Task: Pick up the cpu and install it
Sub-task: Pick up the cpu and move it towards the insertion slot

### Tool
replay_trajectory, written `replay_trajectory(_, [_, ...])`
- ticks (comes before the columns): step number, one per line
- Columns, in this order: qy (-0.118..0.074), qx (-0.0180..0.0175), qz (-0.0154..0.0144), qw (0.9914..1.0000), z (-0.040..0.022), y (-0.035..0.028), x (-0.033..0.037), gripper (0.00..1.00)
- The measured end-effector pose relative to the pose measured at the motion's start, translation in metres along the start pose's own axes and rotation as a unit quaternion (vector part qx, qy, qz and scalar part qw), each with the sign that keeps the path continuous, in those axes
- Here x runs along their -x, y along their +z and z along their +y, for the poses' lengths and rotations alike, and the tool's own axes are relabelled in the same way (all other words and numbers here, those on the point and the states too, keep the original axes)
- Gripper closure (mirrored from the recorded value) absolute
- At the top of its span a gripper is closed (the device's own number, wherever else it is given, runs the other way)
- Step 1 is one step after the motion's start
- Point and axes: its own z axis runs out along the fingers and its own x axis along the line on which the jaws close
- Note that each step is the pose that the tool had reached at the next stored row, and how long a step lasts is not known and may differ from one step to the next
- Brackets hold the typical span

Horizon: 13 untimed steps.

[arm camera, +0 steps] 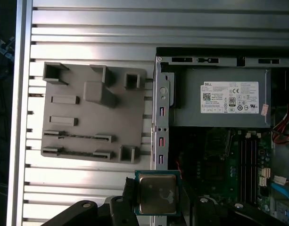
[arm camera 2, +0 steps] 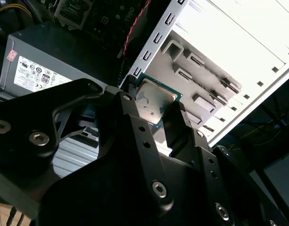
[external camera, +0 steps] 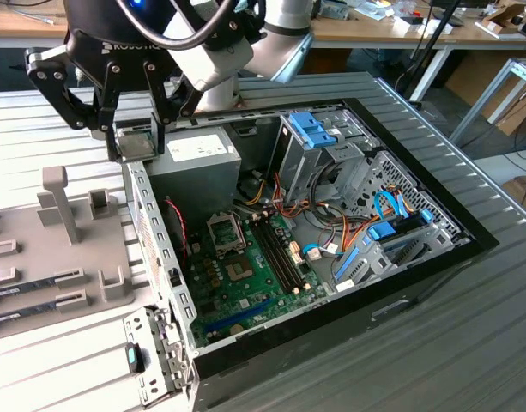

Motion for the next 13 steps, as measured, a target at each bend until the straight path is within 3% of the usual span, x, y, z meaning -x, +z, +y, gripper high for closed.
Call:
replay_trajectory(1, [0.0,0.0,0.0,1.0,-0.0003,0.0001,0.0008,0.53])
replay_trajectory(5, [0.0,0.0,0.0,1.0,-0.0071,0.0014,0.0167,0.53])
replay_trajectory(13, [0.0,0.0,0.0,1.0,-0.0116,0.0024,0.0264,0.53])
